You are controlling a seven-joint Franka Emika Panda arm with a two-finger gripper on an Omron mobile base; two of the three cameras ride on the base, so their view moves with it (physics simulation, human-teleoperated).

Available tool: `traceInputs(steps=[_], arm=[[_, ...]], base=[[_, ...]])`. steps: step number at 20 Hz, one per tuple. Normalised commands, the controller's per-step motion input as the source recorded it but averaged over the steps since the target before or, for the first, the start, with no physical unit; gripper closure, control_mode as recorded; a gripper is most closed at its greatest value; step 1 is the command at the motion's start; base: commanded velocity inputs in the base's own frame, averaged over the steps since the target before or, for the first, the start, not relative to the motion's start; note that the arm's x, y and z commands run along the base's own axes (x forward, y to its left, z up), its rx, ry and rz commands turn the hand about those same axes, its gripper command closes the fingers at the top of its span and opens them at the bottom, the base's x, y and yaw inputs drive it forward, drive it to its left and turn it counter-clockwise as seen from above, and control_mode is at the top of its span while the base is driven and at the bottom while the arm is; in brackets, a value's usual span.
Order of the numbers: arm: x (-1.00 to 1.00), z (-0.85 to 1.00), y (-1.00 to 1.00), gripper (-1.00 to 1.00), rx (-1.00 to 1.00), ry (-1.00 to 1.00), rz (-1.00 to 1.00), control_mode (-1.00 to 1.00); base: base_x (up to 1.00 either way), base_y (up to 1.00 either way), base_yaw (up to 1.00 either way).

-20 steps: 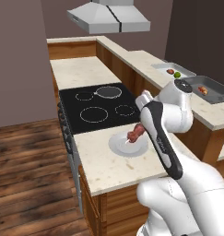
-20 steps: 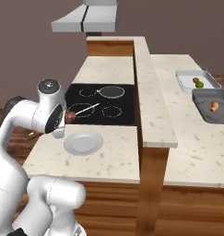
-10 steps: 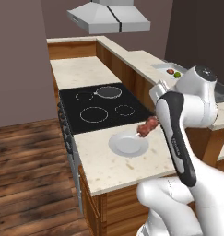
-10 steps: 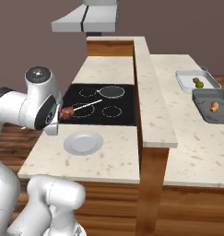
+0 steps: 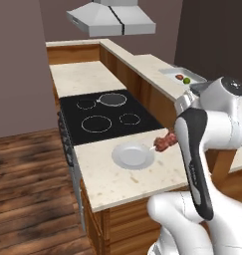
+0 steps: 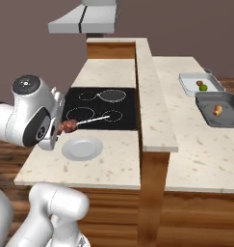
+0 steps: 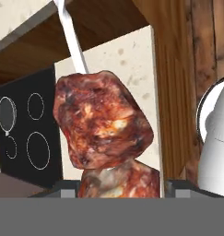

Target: Place the cold items (lime and sweet potato) from the fridge in one tupperware on the dining counter. Place the warm items (hot dog and kebab skewer) in the stove area in another tupperware.

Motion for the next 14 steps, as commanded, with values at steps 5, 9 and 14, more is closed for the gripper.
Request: traceInputs(steps=[5,9,14], arm=[[0.00,0.00,0.00,1.00,0.00,0.00,0.00,1.00],[0.00,0.00,0.00,1.00,0.00,0.00,0.00,1.00],[0.00,0.00,0.00,1.00,0.00,0.00,0.00,1.00]], base=[[-0.18,-0.99,-0.09],[-0.32,-1.00,-0.05],[-0.16,-1.00,-0.01]])
